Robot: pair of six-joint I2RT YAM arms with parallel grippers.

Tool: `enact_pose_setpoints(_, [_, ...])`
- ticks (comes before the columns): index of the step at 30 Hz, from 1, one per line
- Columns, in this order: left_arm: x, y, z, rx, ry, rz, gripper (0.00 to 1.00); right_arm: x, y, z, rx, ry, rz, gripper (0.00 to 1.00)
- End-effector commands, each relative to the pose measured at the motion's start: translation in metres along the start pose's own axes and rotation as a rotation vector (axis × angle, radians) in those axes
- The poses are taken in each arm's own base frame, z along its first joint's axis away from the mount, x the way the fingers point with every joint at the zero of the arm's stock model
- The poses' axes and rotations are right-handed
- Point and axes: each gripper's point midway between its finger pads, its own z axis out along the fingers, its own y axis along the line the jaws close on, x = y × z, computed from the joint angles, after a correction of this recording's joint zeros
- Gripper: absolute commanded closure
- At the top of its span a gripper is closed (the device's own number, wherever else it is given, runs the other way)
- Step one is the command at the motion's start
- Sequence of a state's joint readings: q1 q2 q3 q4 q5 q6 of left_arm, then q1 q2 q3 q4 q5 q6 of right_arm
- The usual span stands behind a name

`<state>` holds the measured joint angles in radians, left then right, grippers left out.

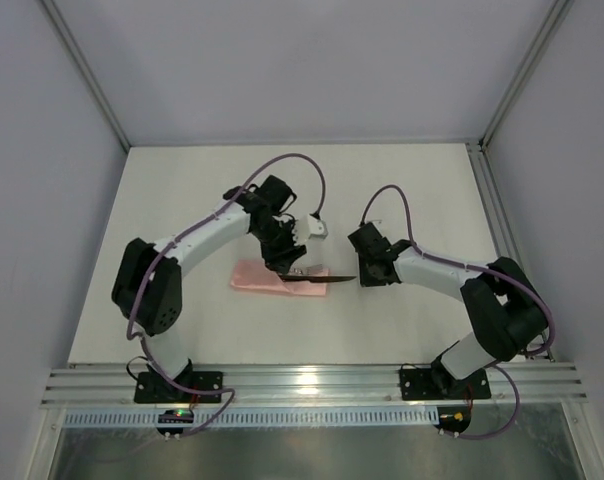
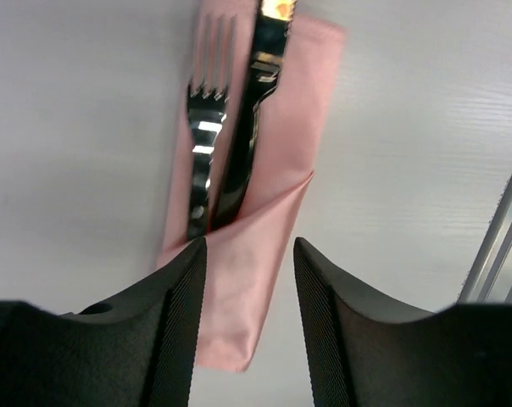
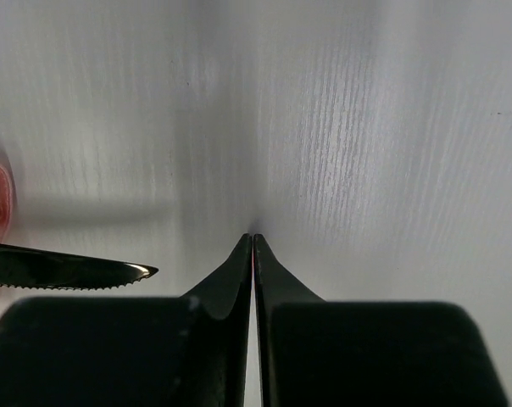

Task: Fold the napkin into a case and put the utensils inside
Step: Move the knife to the folded napkin, then insert the knife into the folded napkin.

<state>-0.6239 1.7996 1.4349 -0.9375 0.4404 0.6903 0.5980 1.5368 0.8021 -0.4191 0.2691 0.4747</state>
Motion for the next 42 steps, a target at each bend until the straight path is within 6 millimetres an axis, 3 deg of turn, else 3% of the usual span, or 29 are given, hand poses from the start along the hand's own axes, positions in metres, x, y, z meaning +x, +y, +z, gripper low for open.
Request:
enact_pose_setpoints(1, [0.042, 0.014, -0.039, -0.099, 0.017, -0.254, 0.55, -0.015, 0.0, 0.001, 0.034, -0.044, 0.017, 0.96])
enact_pose_setpoints(7, [0.139, 0.051, -0.051, -0.246, 0.157, -0.543, 0.69, -0.014, 0.009, 0.007, 0.059, -0.027, -0.018, 0.96])
enact_pose_setpoints(9, [0.154, 0.06, -0.045, -0.285, 0.187, -0.559, 0.73, -0.01, 0.013, 0.01, 0.067, -0.015, -0.036, 0.96])
enact_pose_setpoints(10, [0.159, 0.056, -0.038, -0.27, 0.196, -0.565, 0.73, -0.015, 0.017, 0.009, 0.064, -0.025, -0.039, 0.96])
enact_pose_setpoints(16, [0.171, 0.045, -0.015, -0.193, 0.222, -0.599, 0.79, -0.012, 0.036, 0.006, 0.058, -0.012, -0.073, 0.96])
enact_pose_setpoints(21, [0.176, 0.024, 0.001, -0.103, 0.232, -0.586, 0.79, -0.003, 0.049, 0.0, 0.045, -0.014, -0.07, 0.96])
enact_pose_setpoints(24, [0.176, 0.015, 0.005, -0.068, 0.23, -0.572, 0.79, -0.006, 0.06, -0.001, 0.022, -0.032, -0.043, 0.96])
enact_pose_setpoints(34, [0.176, 0.005, 0.007, -0.032, 0.211, -0.546, 0.8, -0.025, 0.121, -0.002, -0.065, -0.093, -0.031, 0.96])
enact_pose_setpoints(42, [0.175, 0.001, 0.009, -0.013, 0.2, -0.541, 0.8, -0.032, 0.135, -0.004, -0.056, -0.113, -0.05, 0.96])
